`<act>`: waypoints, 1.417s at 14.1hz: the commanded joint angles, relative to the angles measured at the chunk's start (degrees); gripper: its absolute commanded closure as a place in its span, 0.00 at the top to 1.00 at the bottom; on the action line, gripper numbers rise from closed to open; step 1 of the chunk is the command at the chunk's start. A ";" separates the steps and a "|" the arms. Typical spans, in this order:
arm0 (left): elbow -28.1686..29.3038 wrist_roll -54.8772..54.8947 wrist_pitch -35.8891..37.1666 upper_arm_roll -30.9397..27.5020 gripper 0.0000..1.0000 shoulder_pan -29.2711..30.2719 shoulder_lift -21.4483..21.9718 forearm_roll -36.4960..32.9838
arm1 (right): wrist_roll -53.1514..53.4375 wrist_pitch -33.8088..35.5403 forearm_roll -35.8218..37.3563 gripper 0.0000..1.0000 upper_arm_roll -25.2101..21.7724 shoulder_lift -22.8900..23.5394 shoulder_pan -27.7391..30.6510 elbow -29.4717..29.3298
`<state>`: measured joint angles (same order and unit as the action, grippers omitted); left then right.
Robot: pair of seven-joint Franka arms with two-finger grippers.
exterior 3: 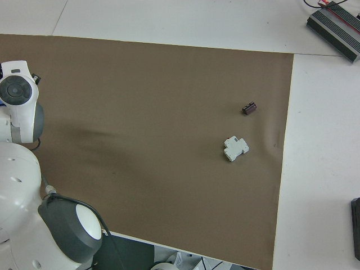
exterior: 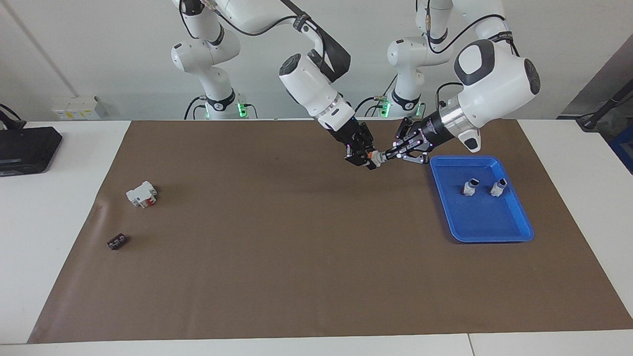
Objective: Turn and place switch with both arms
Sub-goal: 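Open the right gripper and pull the left gripper back with the switch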
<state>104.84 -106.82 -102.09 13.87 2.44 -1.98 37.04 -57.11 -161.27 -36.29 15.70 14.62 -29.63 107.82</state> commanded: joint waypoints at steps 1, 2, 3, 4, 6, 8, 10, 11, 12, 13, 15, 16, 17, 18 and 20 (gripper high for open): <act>2.13 -0.05 -4.70 -1.21 0.00 0.64 -0.48 -4.69 | 1.56 -0.54 0.26 0.00 0.29 -2.84 0.45 0.64; 2.13 0.04 -4.78 -1.21 0.00 0.64 -0.48 -4.69 | 1.48 -0.54 0.26 0.00 0.29 -2.84 0.45 0.64; 2.13 0.21 -4.96 -1.21 0.00 0.64 -0.48 -4.69 | 1.65 -0.54 -0.09 0.00 0.29 -2.84 0.45 0.64; 2.13 0.21 -4.96 -1.21 0.00 0.64 -0.48 -4.69 | 2.35 -0.63 -0.27 0.99 0.29 -2.84 0.54 0.64; 2.04 0.30 -4.87 -1.21 0.00 0.64 -0.48 -4.69 | 2.35 -0.71 0.08 1.00 0.29 -2.58 0.54 0.55; 1.95 0.30 -4.96 -1.21 0.00 0.64 -0.48 -4.69 | 2.35 -0.71 0.08 1.00 0.29 -2.58 0.63 0.55; 1.69 0.30 -4.70 -1.30 0.00 0.64 -0.48 -5.04 | 2.09 -0.19 0.08 1.00 0.29 -2.84 1.68 0.64; 1.51 0.39 -4.87 -1.30 0.00 0.64 -0.48 -6.78 | 1.92 0.25 0.08 1.00 0.20 -3.10 2.99 0.64; 1.42 0.65 -5.31 -1.30 0.00 0.55 -0.48 -9.67 | 1.92 1.21 0.08 1.00 0.29 -3.37 4.83 0.72; 1.34 1.00 -5.57 -1.21 0.00 0.46 -0.57 -13.10 | 2.00 2.96 0.08 1.00 0.20 -3.89 6.59 0.72; 0.20 3.45 -5.40 -1.39 0.00 0.81 -0.84 -21.00 | 1.92 5.95 0.17 1.00 0.12 -4.51 12.38 0.72; 0.19 6.16 -5.40 -1.48 0.00 2.12 -0.66 -24.35 | 1.74 6.92 0.17 1.00 0.20 -4.86 15.10 0.72; 0.19 9.32 -5.49 -1.39 0.00 4.57 -0.66 -26.12 | 1.83 8.15 0.26 1.00 0.03 -5.91 17.48 0.81; 0.37 13.44 -5.49 -1.39 0.00 6.42 -0.66 -27.01 | 1.83 9.03 0.35 1.00 -0.23 -6.26 19.85 0.81; 2.11 21.45 -8.19 -1.48 0.00 10.46 -0.40 -27.54 | 1.83 9.57 0.70 1.00 -0.24 -6.88 25.13 0.81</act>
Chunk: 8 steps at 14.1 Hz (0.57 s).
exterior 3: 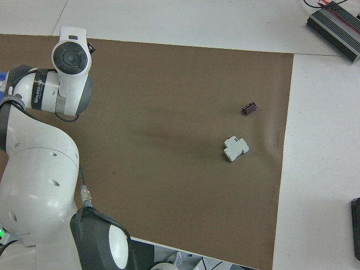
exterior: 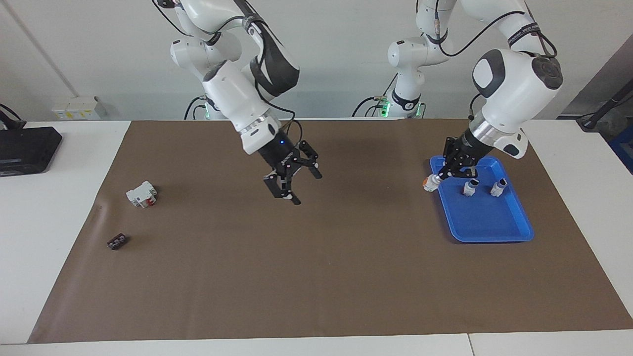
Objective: Turn and place switch with both arms
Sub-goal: 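Lower the switch into the tray with the left gripper while the right gripper retracts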
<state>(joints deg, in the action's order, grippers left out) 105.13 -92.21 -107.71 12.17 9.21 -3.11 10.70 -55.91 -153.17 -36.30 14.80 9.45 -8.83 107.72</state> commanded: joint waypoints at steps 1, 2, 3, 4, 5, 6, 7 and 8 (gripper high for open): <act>3.14 10.09 -4.51 0.22 0.00 5.45 1.35 -1.30 | 0.98 1.47 2.45 1.00 0.58 -1.63 6.69 0.74; 5.15 14.04 -6.18 0.22 0.00 6.69 2.05 -2.78 | 1.41 1.38 5.34 1.00 0.58 -1.63 8.89 0.57; 7.61 17.90 -9.33 0.31 0.00 7.92 2.75 -4.70 | 2.81 1.64 8.76 1.00 0.58 -1.54 11.26 0.30; 10.07 20.55 -13.10 0.31 0.00 9.24 3.19 -4.90 | 4.91 2.60 11.93 1.00 0.58 -1.54 13.29 0.13; 12.35 22.93 -16.80 0.31 0.00 10.03 3.20 -5.07 | 7.89 4.79 14.83 1.00 0.49 -1.63 14.35 -0.48; 14.29 25.91 -20.31 0.22 0.00 10.39 3.02 -5.25 | 12.36 7.59 17.82 1.00 -0.12 -1.89 14.80 -1.53; 15.79 29.16 -23.74 0.22 0.00 11.79 2.50 -5.25 | 18.32 11.27 22.54 1.00 -1.25 -1.90 14.80 -3.55; 17.11 32.94 -27.26 0.22 0.00 13.37 2.15 -5.43 | 25.17 16.71 29.03 1.00 -2.05 -1.90 14.98 -6.79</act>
<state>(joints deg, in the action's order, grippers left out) 117.34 -65.33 -128.53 11.90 19.86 -2.65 6.19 -41.59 -144.22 -15.68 13.52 8.41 5.77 105.29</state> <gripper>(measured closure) 0.899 0.000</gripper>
